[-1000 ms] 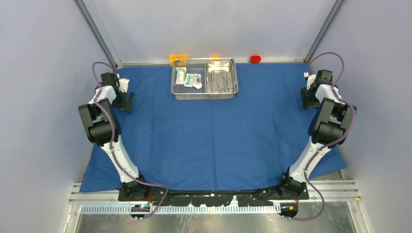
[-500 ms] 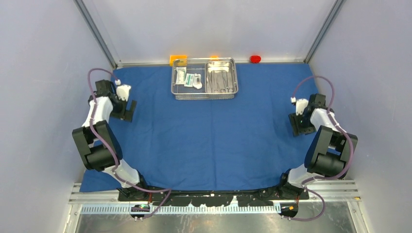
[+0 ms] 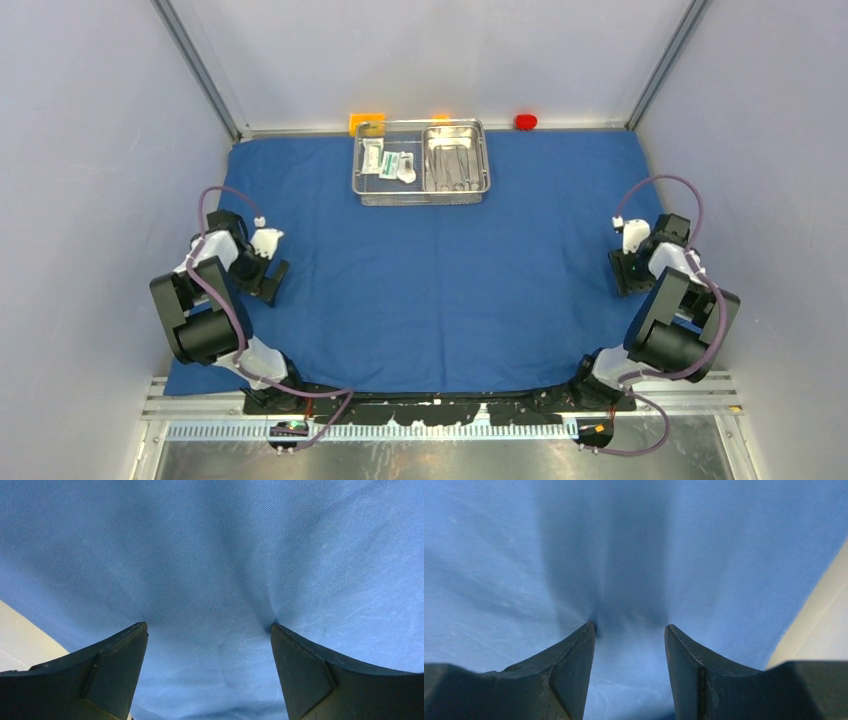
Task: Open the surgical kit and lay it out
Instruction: Smooth out the surgical kit at the center of the board.
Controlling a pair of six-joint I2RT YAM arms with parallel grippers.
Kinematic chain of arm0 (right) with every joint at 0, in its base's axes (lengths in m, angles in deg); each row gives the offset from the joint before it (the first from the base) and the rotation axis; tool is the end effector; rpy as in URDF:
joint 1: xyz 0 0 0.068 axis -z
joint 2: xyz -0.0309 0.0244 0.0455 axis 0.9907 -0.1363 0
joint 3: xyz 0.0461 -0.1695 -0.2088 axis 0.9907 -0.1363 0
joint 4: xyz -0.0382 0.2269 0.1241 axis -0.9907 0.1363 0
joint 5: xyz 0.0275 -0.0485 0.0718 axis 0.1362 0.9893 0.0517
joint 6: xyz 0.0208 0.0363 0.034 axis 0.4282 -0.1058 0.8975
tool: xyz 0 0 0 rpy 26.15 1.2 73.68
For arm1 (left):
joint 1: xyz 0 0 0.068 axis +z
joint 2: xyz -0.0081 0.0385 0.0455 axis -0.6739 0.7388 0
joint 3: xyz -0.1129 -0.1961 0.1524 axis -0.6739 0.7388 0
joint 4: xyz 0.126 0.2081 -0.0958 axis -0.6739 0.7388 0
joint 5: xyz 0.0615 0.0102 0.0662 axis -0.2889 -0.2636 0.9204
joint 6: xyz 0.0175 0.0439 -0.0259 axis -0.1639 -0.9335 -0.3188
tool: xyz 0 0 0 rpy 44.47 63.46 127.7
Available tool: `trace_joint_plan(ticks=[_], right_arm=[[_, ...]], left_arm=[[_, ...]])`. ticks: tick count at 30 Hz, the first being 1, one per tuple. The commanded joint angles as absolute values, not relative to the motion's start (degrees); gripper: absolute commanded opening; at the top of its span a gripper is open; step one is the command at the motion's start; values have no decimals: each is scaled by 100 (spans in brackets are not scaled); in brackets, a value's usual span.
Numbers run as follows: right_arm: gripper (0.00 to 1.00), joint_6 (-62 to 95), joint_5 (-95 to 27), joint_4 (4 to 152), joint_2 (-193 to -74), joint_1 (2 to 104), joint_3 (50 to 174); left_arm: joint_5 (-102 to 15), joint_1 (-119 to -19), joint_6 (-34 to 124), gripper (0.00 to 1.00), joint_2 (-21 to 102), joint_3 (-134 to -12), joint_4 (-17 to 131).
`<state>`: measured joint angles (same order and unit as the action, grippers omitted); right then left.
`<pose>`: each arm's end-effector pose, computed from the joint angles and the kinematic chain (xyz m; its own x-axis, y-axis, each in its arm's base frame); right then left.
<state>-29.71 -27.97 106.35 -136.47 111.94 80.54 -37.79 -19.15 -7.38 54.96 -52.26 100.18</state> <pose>0.2244 -0.1270 0.1614 -0.9365 -0.1914 -0.2940 -0.1361 0.9706 -0.1983 0.2476 0.1047 0.1629 -0.9394 0.3030 -0.1606 0.2930 0.9525 0.0831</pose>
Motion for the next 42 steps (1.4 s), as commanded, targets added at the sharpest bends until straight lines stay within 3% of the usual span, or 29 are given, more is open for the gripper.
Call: trace_joint_plan(ticks=[1, 11, 21, 36, 42], right_arm=[[58, -3669, -2124, 10278, -13859, 11717, 7468], [58, -4076, -1845, 10280, -13546, 12178, 7414], [59, -3489, -3004, 11727, -12765, 12211, 8573], [65, -2238, -3375, 12120, -12208, 10294, 9079], [74, -1417, -3747, 11669, -12437, 9603, 9482]], left_arm=[[-3201, -1545, -1369, 94, 5297, -4869, 9739], [-2846, -1064, -1983, 94, 5028, -4504, 9317], [-3411, -1064, -1338, 95, 4945, -5783, 9789], [-5534, -1699, 205, 100, 4395, -6500, 10111], [-6297, -2052, 1183, 100, 4679, -6961, 9906]])
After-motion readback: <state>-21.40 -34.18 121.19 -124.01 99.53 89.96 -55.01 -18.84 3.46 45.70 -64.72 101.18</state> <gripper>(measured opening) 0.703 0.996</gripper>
